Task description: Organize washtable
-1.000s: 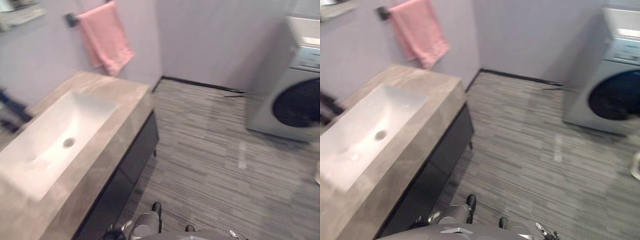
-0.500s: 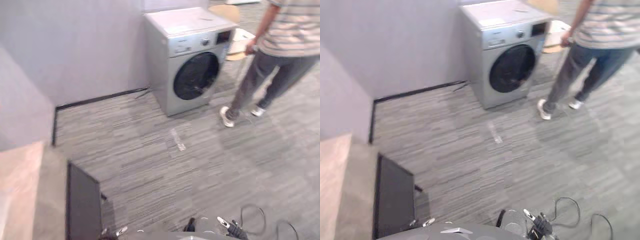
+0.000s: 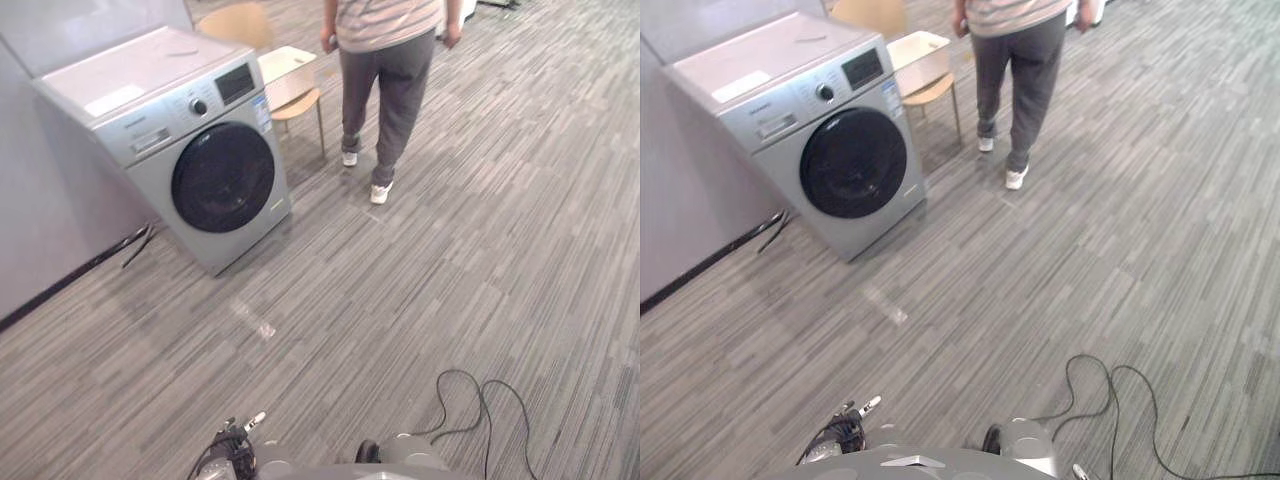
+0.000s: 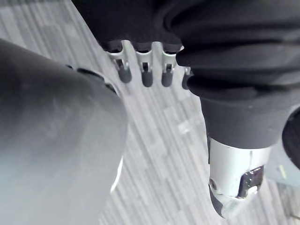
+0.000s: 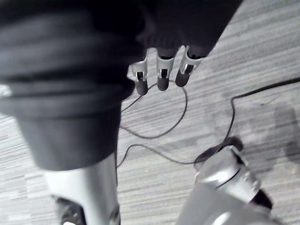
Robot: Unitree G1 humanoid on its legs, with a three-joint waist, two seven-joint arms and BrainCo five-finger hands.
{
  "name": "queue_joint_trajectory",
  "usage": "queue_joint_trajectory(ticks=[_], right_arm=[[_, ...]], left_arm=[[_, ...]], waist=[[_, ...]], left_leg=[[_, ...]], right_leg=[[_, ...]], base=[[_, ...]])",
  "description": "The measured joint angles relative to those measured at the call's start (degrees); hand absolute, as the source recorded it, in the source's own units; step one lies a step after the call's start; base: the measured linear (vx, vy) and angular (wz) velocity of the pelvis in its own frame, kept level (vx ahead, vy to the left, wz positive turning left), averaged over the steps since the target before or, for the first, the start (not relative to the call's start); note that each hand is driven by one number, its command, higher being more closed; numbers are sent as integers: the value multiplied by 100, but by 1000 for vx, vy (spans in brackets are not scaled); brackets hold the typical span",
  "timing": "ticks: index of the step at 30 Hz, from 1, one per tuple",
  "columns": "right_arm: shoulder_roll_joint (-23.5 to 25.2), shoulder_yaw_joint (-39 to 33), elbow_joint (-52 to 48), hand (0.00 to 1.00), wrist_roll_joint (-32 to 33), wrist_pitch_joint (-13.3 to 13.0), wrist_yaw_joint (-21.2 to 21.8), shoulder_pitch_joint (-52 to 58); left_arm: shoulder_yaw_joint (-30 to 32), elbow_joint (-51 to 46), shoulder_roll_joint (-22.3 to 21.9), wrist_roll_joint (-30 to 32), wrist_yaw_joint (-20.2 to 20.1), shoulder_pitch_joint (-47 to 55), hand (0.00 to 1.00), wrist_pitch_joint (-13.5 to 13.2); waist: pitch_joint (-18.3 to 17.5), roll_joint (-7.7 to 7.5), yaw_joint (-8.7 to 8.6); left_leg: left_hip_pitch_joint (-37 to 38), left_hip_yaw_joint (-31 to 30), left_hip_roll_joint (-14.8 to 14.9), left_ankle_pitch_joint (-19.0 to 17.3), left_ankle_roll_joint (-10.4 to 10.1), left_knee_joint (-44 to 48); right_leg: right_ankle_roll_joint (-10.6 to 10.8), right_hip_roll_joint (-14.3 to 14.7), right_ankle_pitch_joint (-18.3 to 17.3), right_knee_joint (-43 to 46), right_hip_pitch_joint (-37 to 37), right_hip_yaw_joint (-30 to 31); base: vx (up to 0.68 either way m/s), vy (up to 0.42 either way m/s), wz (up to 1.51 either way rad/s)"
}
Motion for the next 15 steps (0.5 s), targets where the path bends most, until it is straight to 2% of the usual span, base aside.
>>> queue_joint_trajectory(ticks=[1, 2, 3, 4, 5, 6, 7, 8, 9, 10, 11, 12, 13, 14, 15], right_arm=[[0, -11, 1, 0, 0, 0, 1, -76], [-3, -27, 4, 0, 1, -7, 4, -187], [-27, 9, -14, 0, 2, -20, 3, -319], [50, 32, -31, 0, 0, -20, -7, -449], [74, 97, -61, 0, 8, -45, -12, -497], [48, 322, -106, 0, 43, -119, -11, -544], [14, 566, -174, 0, 106, -180, -11, -554], [3, 729, -227, 0, 154, -188, -21, -570], [14, 876, -280, 0, 188, -220, -42, -534], [47, 890, -279, 0, 189, -226, -49, -513], [14, 874, -258, 0, 191, -238, -47, -472], [53, 862, -260, 0, 188, -240, -24, -479], [119, 836, -256, 0, 181, -224, 1, -451], [191, 839, -270, 0, 168, -209, 4, -453], [208, 855, -276, 0, 156, -206, 2, -380]], left_arm=[[-2, -113, -15, -50, 7, 4, 0, -17], [0, -167, -50, -119, 17, 12, 0, -55], [-7, -227, -80, -216, 20, 10, 0, -107], [-5, -289, -73, -268, 36, 3, 0, -148], [-18, -315, -71, -269, 52, 18, 0, -191], [-19, -322, -131, -274, 64, 32, 0, -226], [-35, -318, -170, -282, 83, 8, 0, -228], [-94, -313, -147, -283, 90, 6, 0, -227], [-231, -318, -48, -298, 93, 19, 0, -220], [-280, -316, 13, -280, 87, 23, 0, -217], [-365, -258, 2, -257, 91, 8, 0, -226], [-413, -157, 65, -261, 90, -65, 0, -229], [-513, -72, 159, -258, 83, -100, 0, -225], [-504, -25, 240, -271, 70, -124, 0, -210], [-535, 80, 280, -261, 62, -115, 0, -189]], waist=[[12, -25, 22], [14, -28, 132], [43, -33, 213], [86, -85, 225], [97, -111, 228], [79, -82, 258], [86, -26, 264], [86, -20, 266], [43, -162, 297], [-22, -273, 300], [-76, -312, 292], [-61, -371, 268], [-46, -524, 257], [45, -671, 211], [52, -657, 158]], left_leg=[[-138, 44, -136, -70, 6, -293], [-266, 180, -265, -159, 41, -800], [-516, 260, -306, -223, 151, -1405], [-631, 190, -340, -180, 190, -2254], [-610, 103, -382, -106, 191, -2963], [-483, -346, -456, 199, 126, -4521], [-478, -745, -443, 432, -38, -5308], [-475, -848, -448, 561, -51, -5408], [-453, -906, -635, 1002, -18, -5111], [-481, -932, -821, 995, 44, -4923], [-463, -911, -947, 1044, 55, -4620], [-336, -803, -1106, 863, 256, -4379], [-145, -666, -1249, 661, 323, -4291], [336, -489, -1444, 485, 479, -4346], [710, -422, -1513, 391, 603, -4548]], right_leg=[[53, 1, 31, -100, 89, 104], [115, -2, 68, -224, 186, 264], [170, 21, 96, -395, 421, 476], [241, 13, 112, -593, 659, 595], [293, 9, 95, -661, 753, 673], [448, 32, 1, -740, 834, 835], [594, 48, -201, -709, 932, 929], [678, 23, -328, -639, 1002, 1006], [919, -214, -594, -476, 1084, 1113], [1089, -384, -701, -387, 1119, 1139], [1178, -561, -751, 388, 927, 1370], [1184, -809, -687, 1283, 649, 1409], [991, -1105, -375, 2222, 295, 1345], [575, -1580, 552, 3384, -2, 1173], [558, -1871, 1343, 3888, -142, 1011]], base=[[201, -58, -67], [47, -28, -84], [-93, -68, -94], [-191, -91, -71], [-241, -146, -63], [-194, -81, -61], [-100, -11, -58], [197, 183, -47], [332, 233, -32], [524, 303, -48], [471, 251, -35], [476, 233, -33], [377, 191, -17], [174, 143, -12], [29, 171, -31]])
